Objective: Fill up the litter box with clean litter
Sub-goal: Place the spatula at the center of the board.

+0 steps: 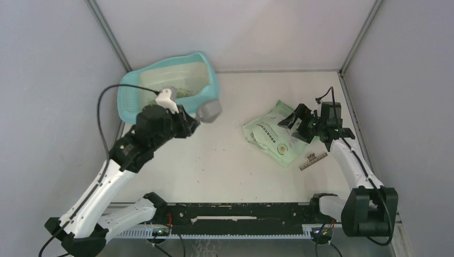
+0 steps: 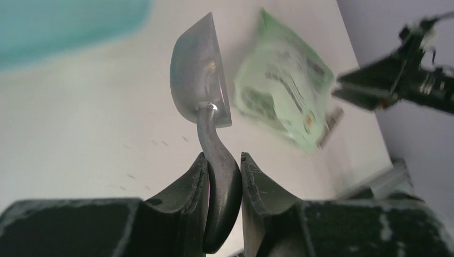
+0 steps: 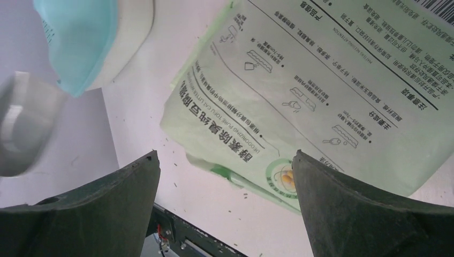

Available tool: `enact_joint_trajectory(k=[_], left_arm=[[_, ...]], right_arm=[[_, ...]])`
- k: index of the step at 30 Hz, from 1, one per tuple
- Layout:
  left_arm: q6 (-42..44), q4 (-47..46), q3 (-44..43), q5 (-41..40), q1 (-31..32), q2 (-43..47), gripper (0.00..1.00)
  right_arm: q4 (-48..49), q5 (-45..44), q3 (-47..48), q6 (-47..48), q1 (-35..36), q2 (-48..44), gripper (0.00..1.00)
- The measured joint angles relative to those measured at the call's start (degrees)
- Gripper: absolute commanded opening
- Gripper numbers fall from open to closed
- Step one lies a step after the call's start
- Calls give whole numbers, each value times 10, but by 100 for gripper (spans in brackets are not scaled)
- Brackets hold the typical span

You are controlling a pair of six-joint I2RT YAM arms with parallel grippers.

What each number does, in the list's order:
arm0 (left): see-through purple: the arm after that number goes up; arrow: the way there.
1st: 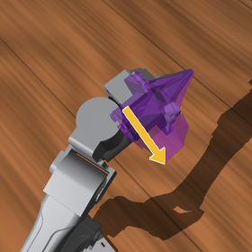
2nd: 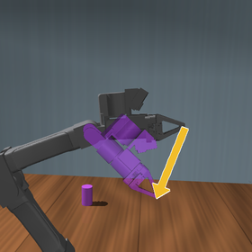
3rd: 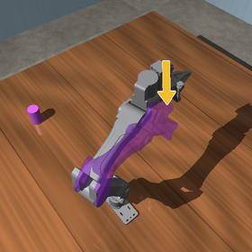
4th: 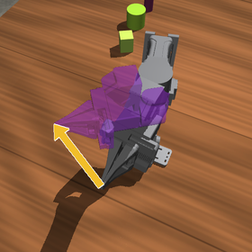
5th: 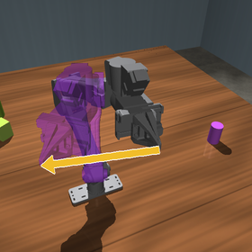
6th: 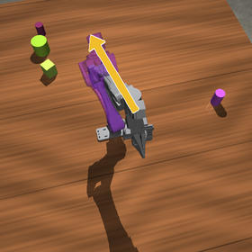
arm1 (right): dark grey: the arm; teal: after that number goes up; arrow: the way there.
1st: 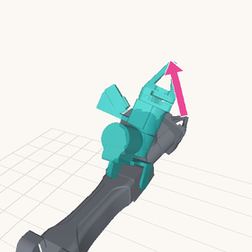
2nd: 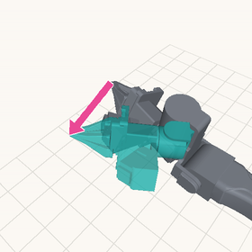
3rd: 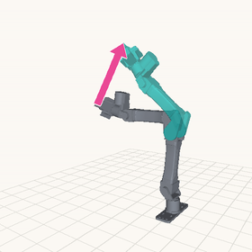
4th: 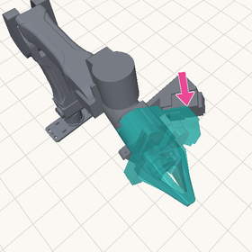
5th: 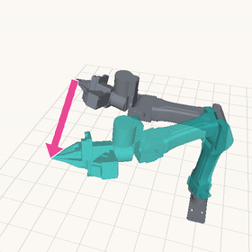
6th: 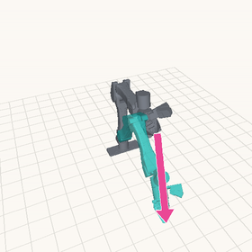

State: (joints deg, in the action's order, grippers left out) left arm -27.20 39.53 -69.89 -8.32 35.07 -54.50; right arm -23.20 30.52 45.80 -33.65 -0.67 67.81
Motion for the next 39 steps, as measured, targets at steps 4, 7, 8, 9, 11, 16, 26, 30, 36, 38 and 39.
enact_joint_trajectory(k=[4, 7, 8, 9, 11, 16, 26, 30, 36, 38, 39], left_arm=[[-84, -96, 155, 121, -10, 18, 20], [-126, -150, 242, 193, -48, -12, 20], [-136, -159, 266, 210, -67, -17, 21], [-144, -166, 283, 223, -86, -18, 21], [-154, -188, 305, 251, -129, -21, 22], [-159, -255, 319, 296, -213, -54, 30], [-148, -299, 358, 337, -330, -104, 37], [-140, -300, 358, 316, -340, -139, 48], [-138, -306, 358, 264, -397, -197, 56], [-138, -313, 358, 255, -410, -207, 60], [-138, -316, 358, 251, -417, -213, 62]], right_arm=[[-24, -13, 6, 3, 1, -36, 99], [-44, -23, 9, 3, 6, -50, 99], [-51, -27, 11, 3, 10, -52, 99], [-56, -31, 14, 3, 15, -53, 99], [-66, -36, 21, 3, 29, -52, 99], [-80, -52, 42, 3, 52, -46, 99], [-84, -76, 73, 14, 64, -2, 99], [-84, -81, 77, 15, 78, 20, 99], [-83, -94, 82, 23, 111, 43, 99], [-84, -99, 82, 29, 117, 43, 98], [-85, -103, 82, 34, 120, 43, 98]])
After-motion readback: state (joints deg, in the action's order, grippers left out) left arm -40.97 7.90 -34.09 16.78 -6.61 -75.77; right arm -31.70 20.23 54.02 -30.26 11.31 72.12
